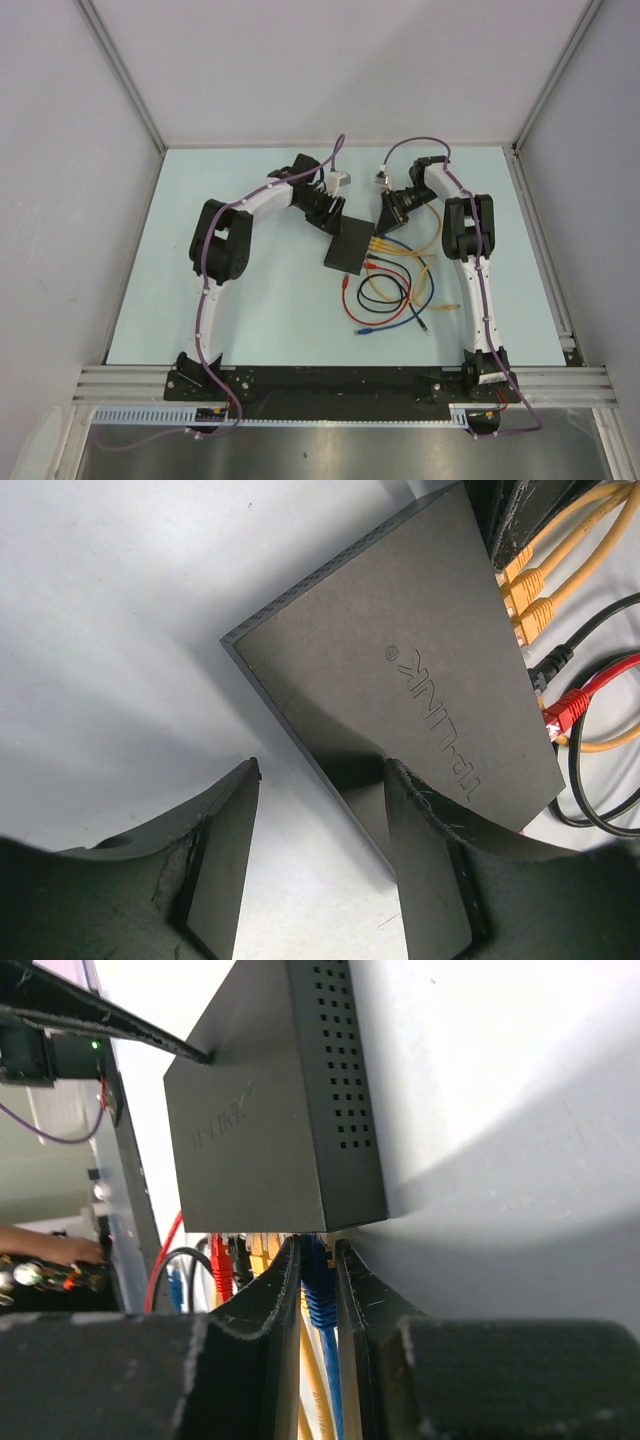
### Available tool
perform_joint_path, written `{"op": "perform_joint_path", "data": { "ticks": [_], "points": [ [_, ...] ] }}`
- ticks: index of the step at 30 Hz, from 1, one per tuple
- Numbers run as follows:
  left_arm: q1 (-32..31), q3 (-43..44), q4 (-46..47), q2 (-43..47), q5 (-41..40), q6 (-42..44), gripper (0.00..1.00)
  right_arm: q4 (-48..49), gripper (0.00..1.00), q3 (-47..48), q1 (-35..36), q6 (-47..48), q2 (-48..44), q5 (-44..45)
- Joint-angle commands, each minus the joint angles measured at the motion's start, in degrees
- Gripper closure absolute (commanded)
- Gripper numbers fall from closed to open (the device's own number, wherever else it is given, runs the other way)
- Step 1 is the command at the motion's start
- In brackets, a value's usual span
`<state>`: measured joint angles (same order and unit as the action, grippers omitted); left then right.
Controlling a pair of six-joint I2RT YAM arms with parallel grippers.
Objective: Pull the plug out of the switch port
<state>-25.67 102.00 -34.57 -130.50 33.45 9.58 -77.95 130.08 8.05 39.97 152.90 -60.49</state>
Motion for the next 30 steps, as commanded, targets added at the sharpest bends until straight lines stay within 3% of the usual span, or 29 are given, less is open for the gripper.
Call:
{"op": "perform_joint_path", "data": {
  "ticks": [1,5,17,22,23,24,25,30],
  "points": [
    [-1.0,-2.1,-1.3,-1.1,-6.2,3.7,0.42,-8.6,0.94,1.7,-1.7,9.4,2.7,9.1],
    [-0.9,-2.2,-1.3,-0.9,-5.9,3.6,0.42,-8.7,1.00,2.8,-1.9,8.4,2.8,10.9],
    [-0.7,-2.7,-0.9,-0.5,-5.6,3.5,0.42,-8.7,1.00,-0.2,-2.3,13.3,-2.6,12.4],
    [-0.4,-3.1,-0.9,-0.2,-5.2,3.6,0.42,-6.1,1.00,-1.1,-2.4,12.6,-5.6,17.5],
    [-0.4,-3.1,-1.0,-0.2,-5.3,3.6,0.42,-5.2,0.96,-1.8,-2.4,12.5,-7.2,17.9],
    [-0.3,-2.9,-1.1,-0.1,-5.0,3.5,0.42,-2.7,0.73,-3.4,-2.5,12.0,-7.8,18.4],
    [-0.2,-2.9,-1.2,-0.1,-4.9,3.1,0.42,-1.3,0.64,-4.3,-2.5,10.1,-8.7,19.4],
    [0.8,-1.5,-1.7,0.9,-3.6,1.5,0.39,5.7,0.38,-7.8,-3.7,6.8,-18.9,17.3]
  ]
}}
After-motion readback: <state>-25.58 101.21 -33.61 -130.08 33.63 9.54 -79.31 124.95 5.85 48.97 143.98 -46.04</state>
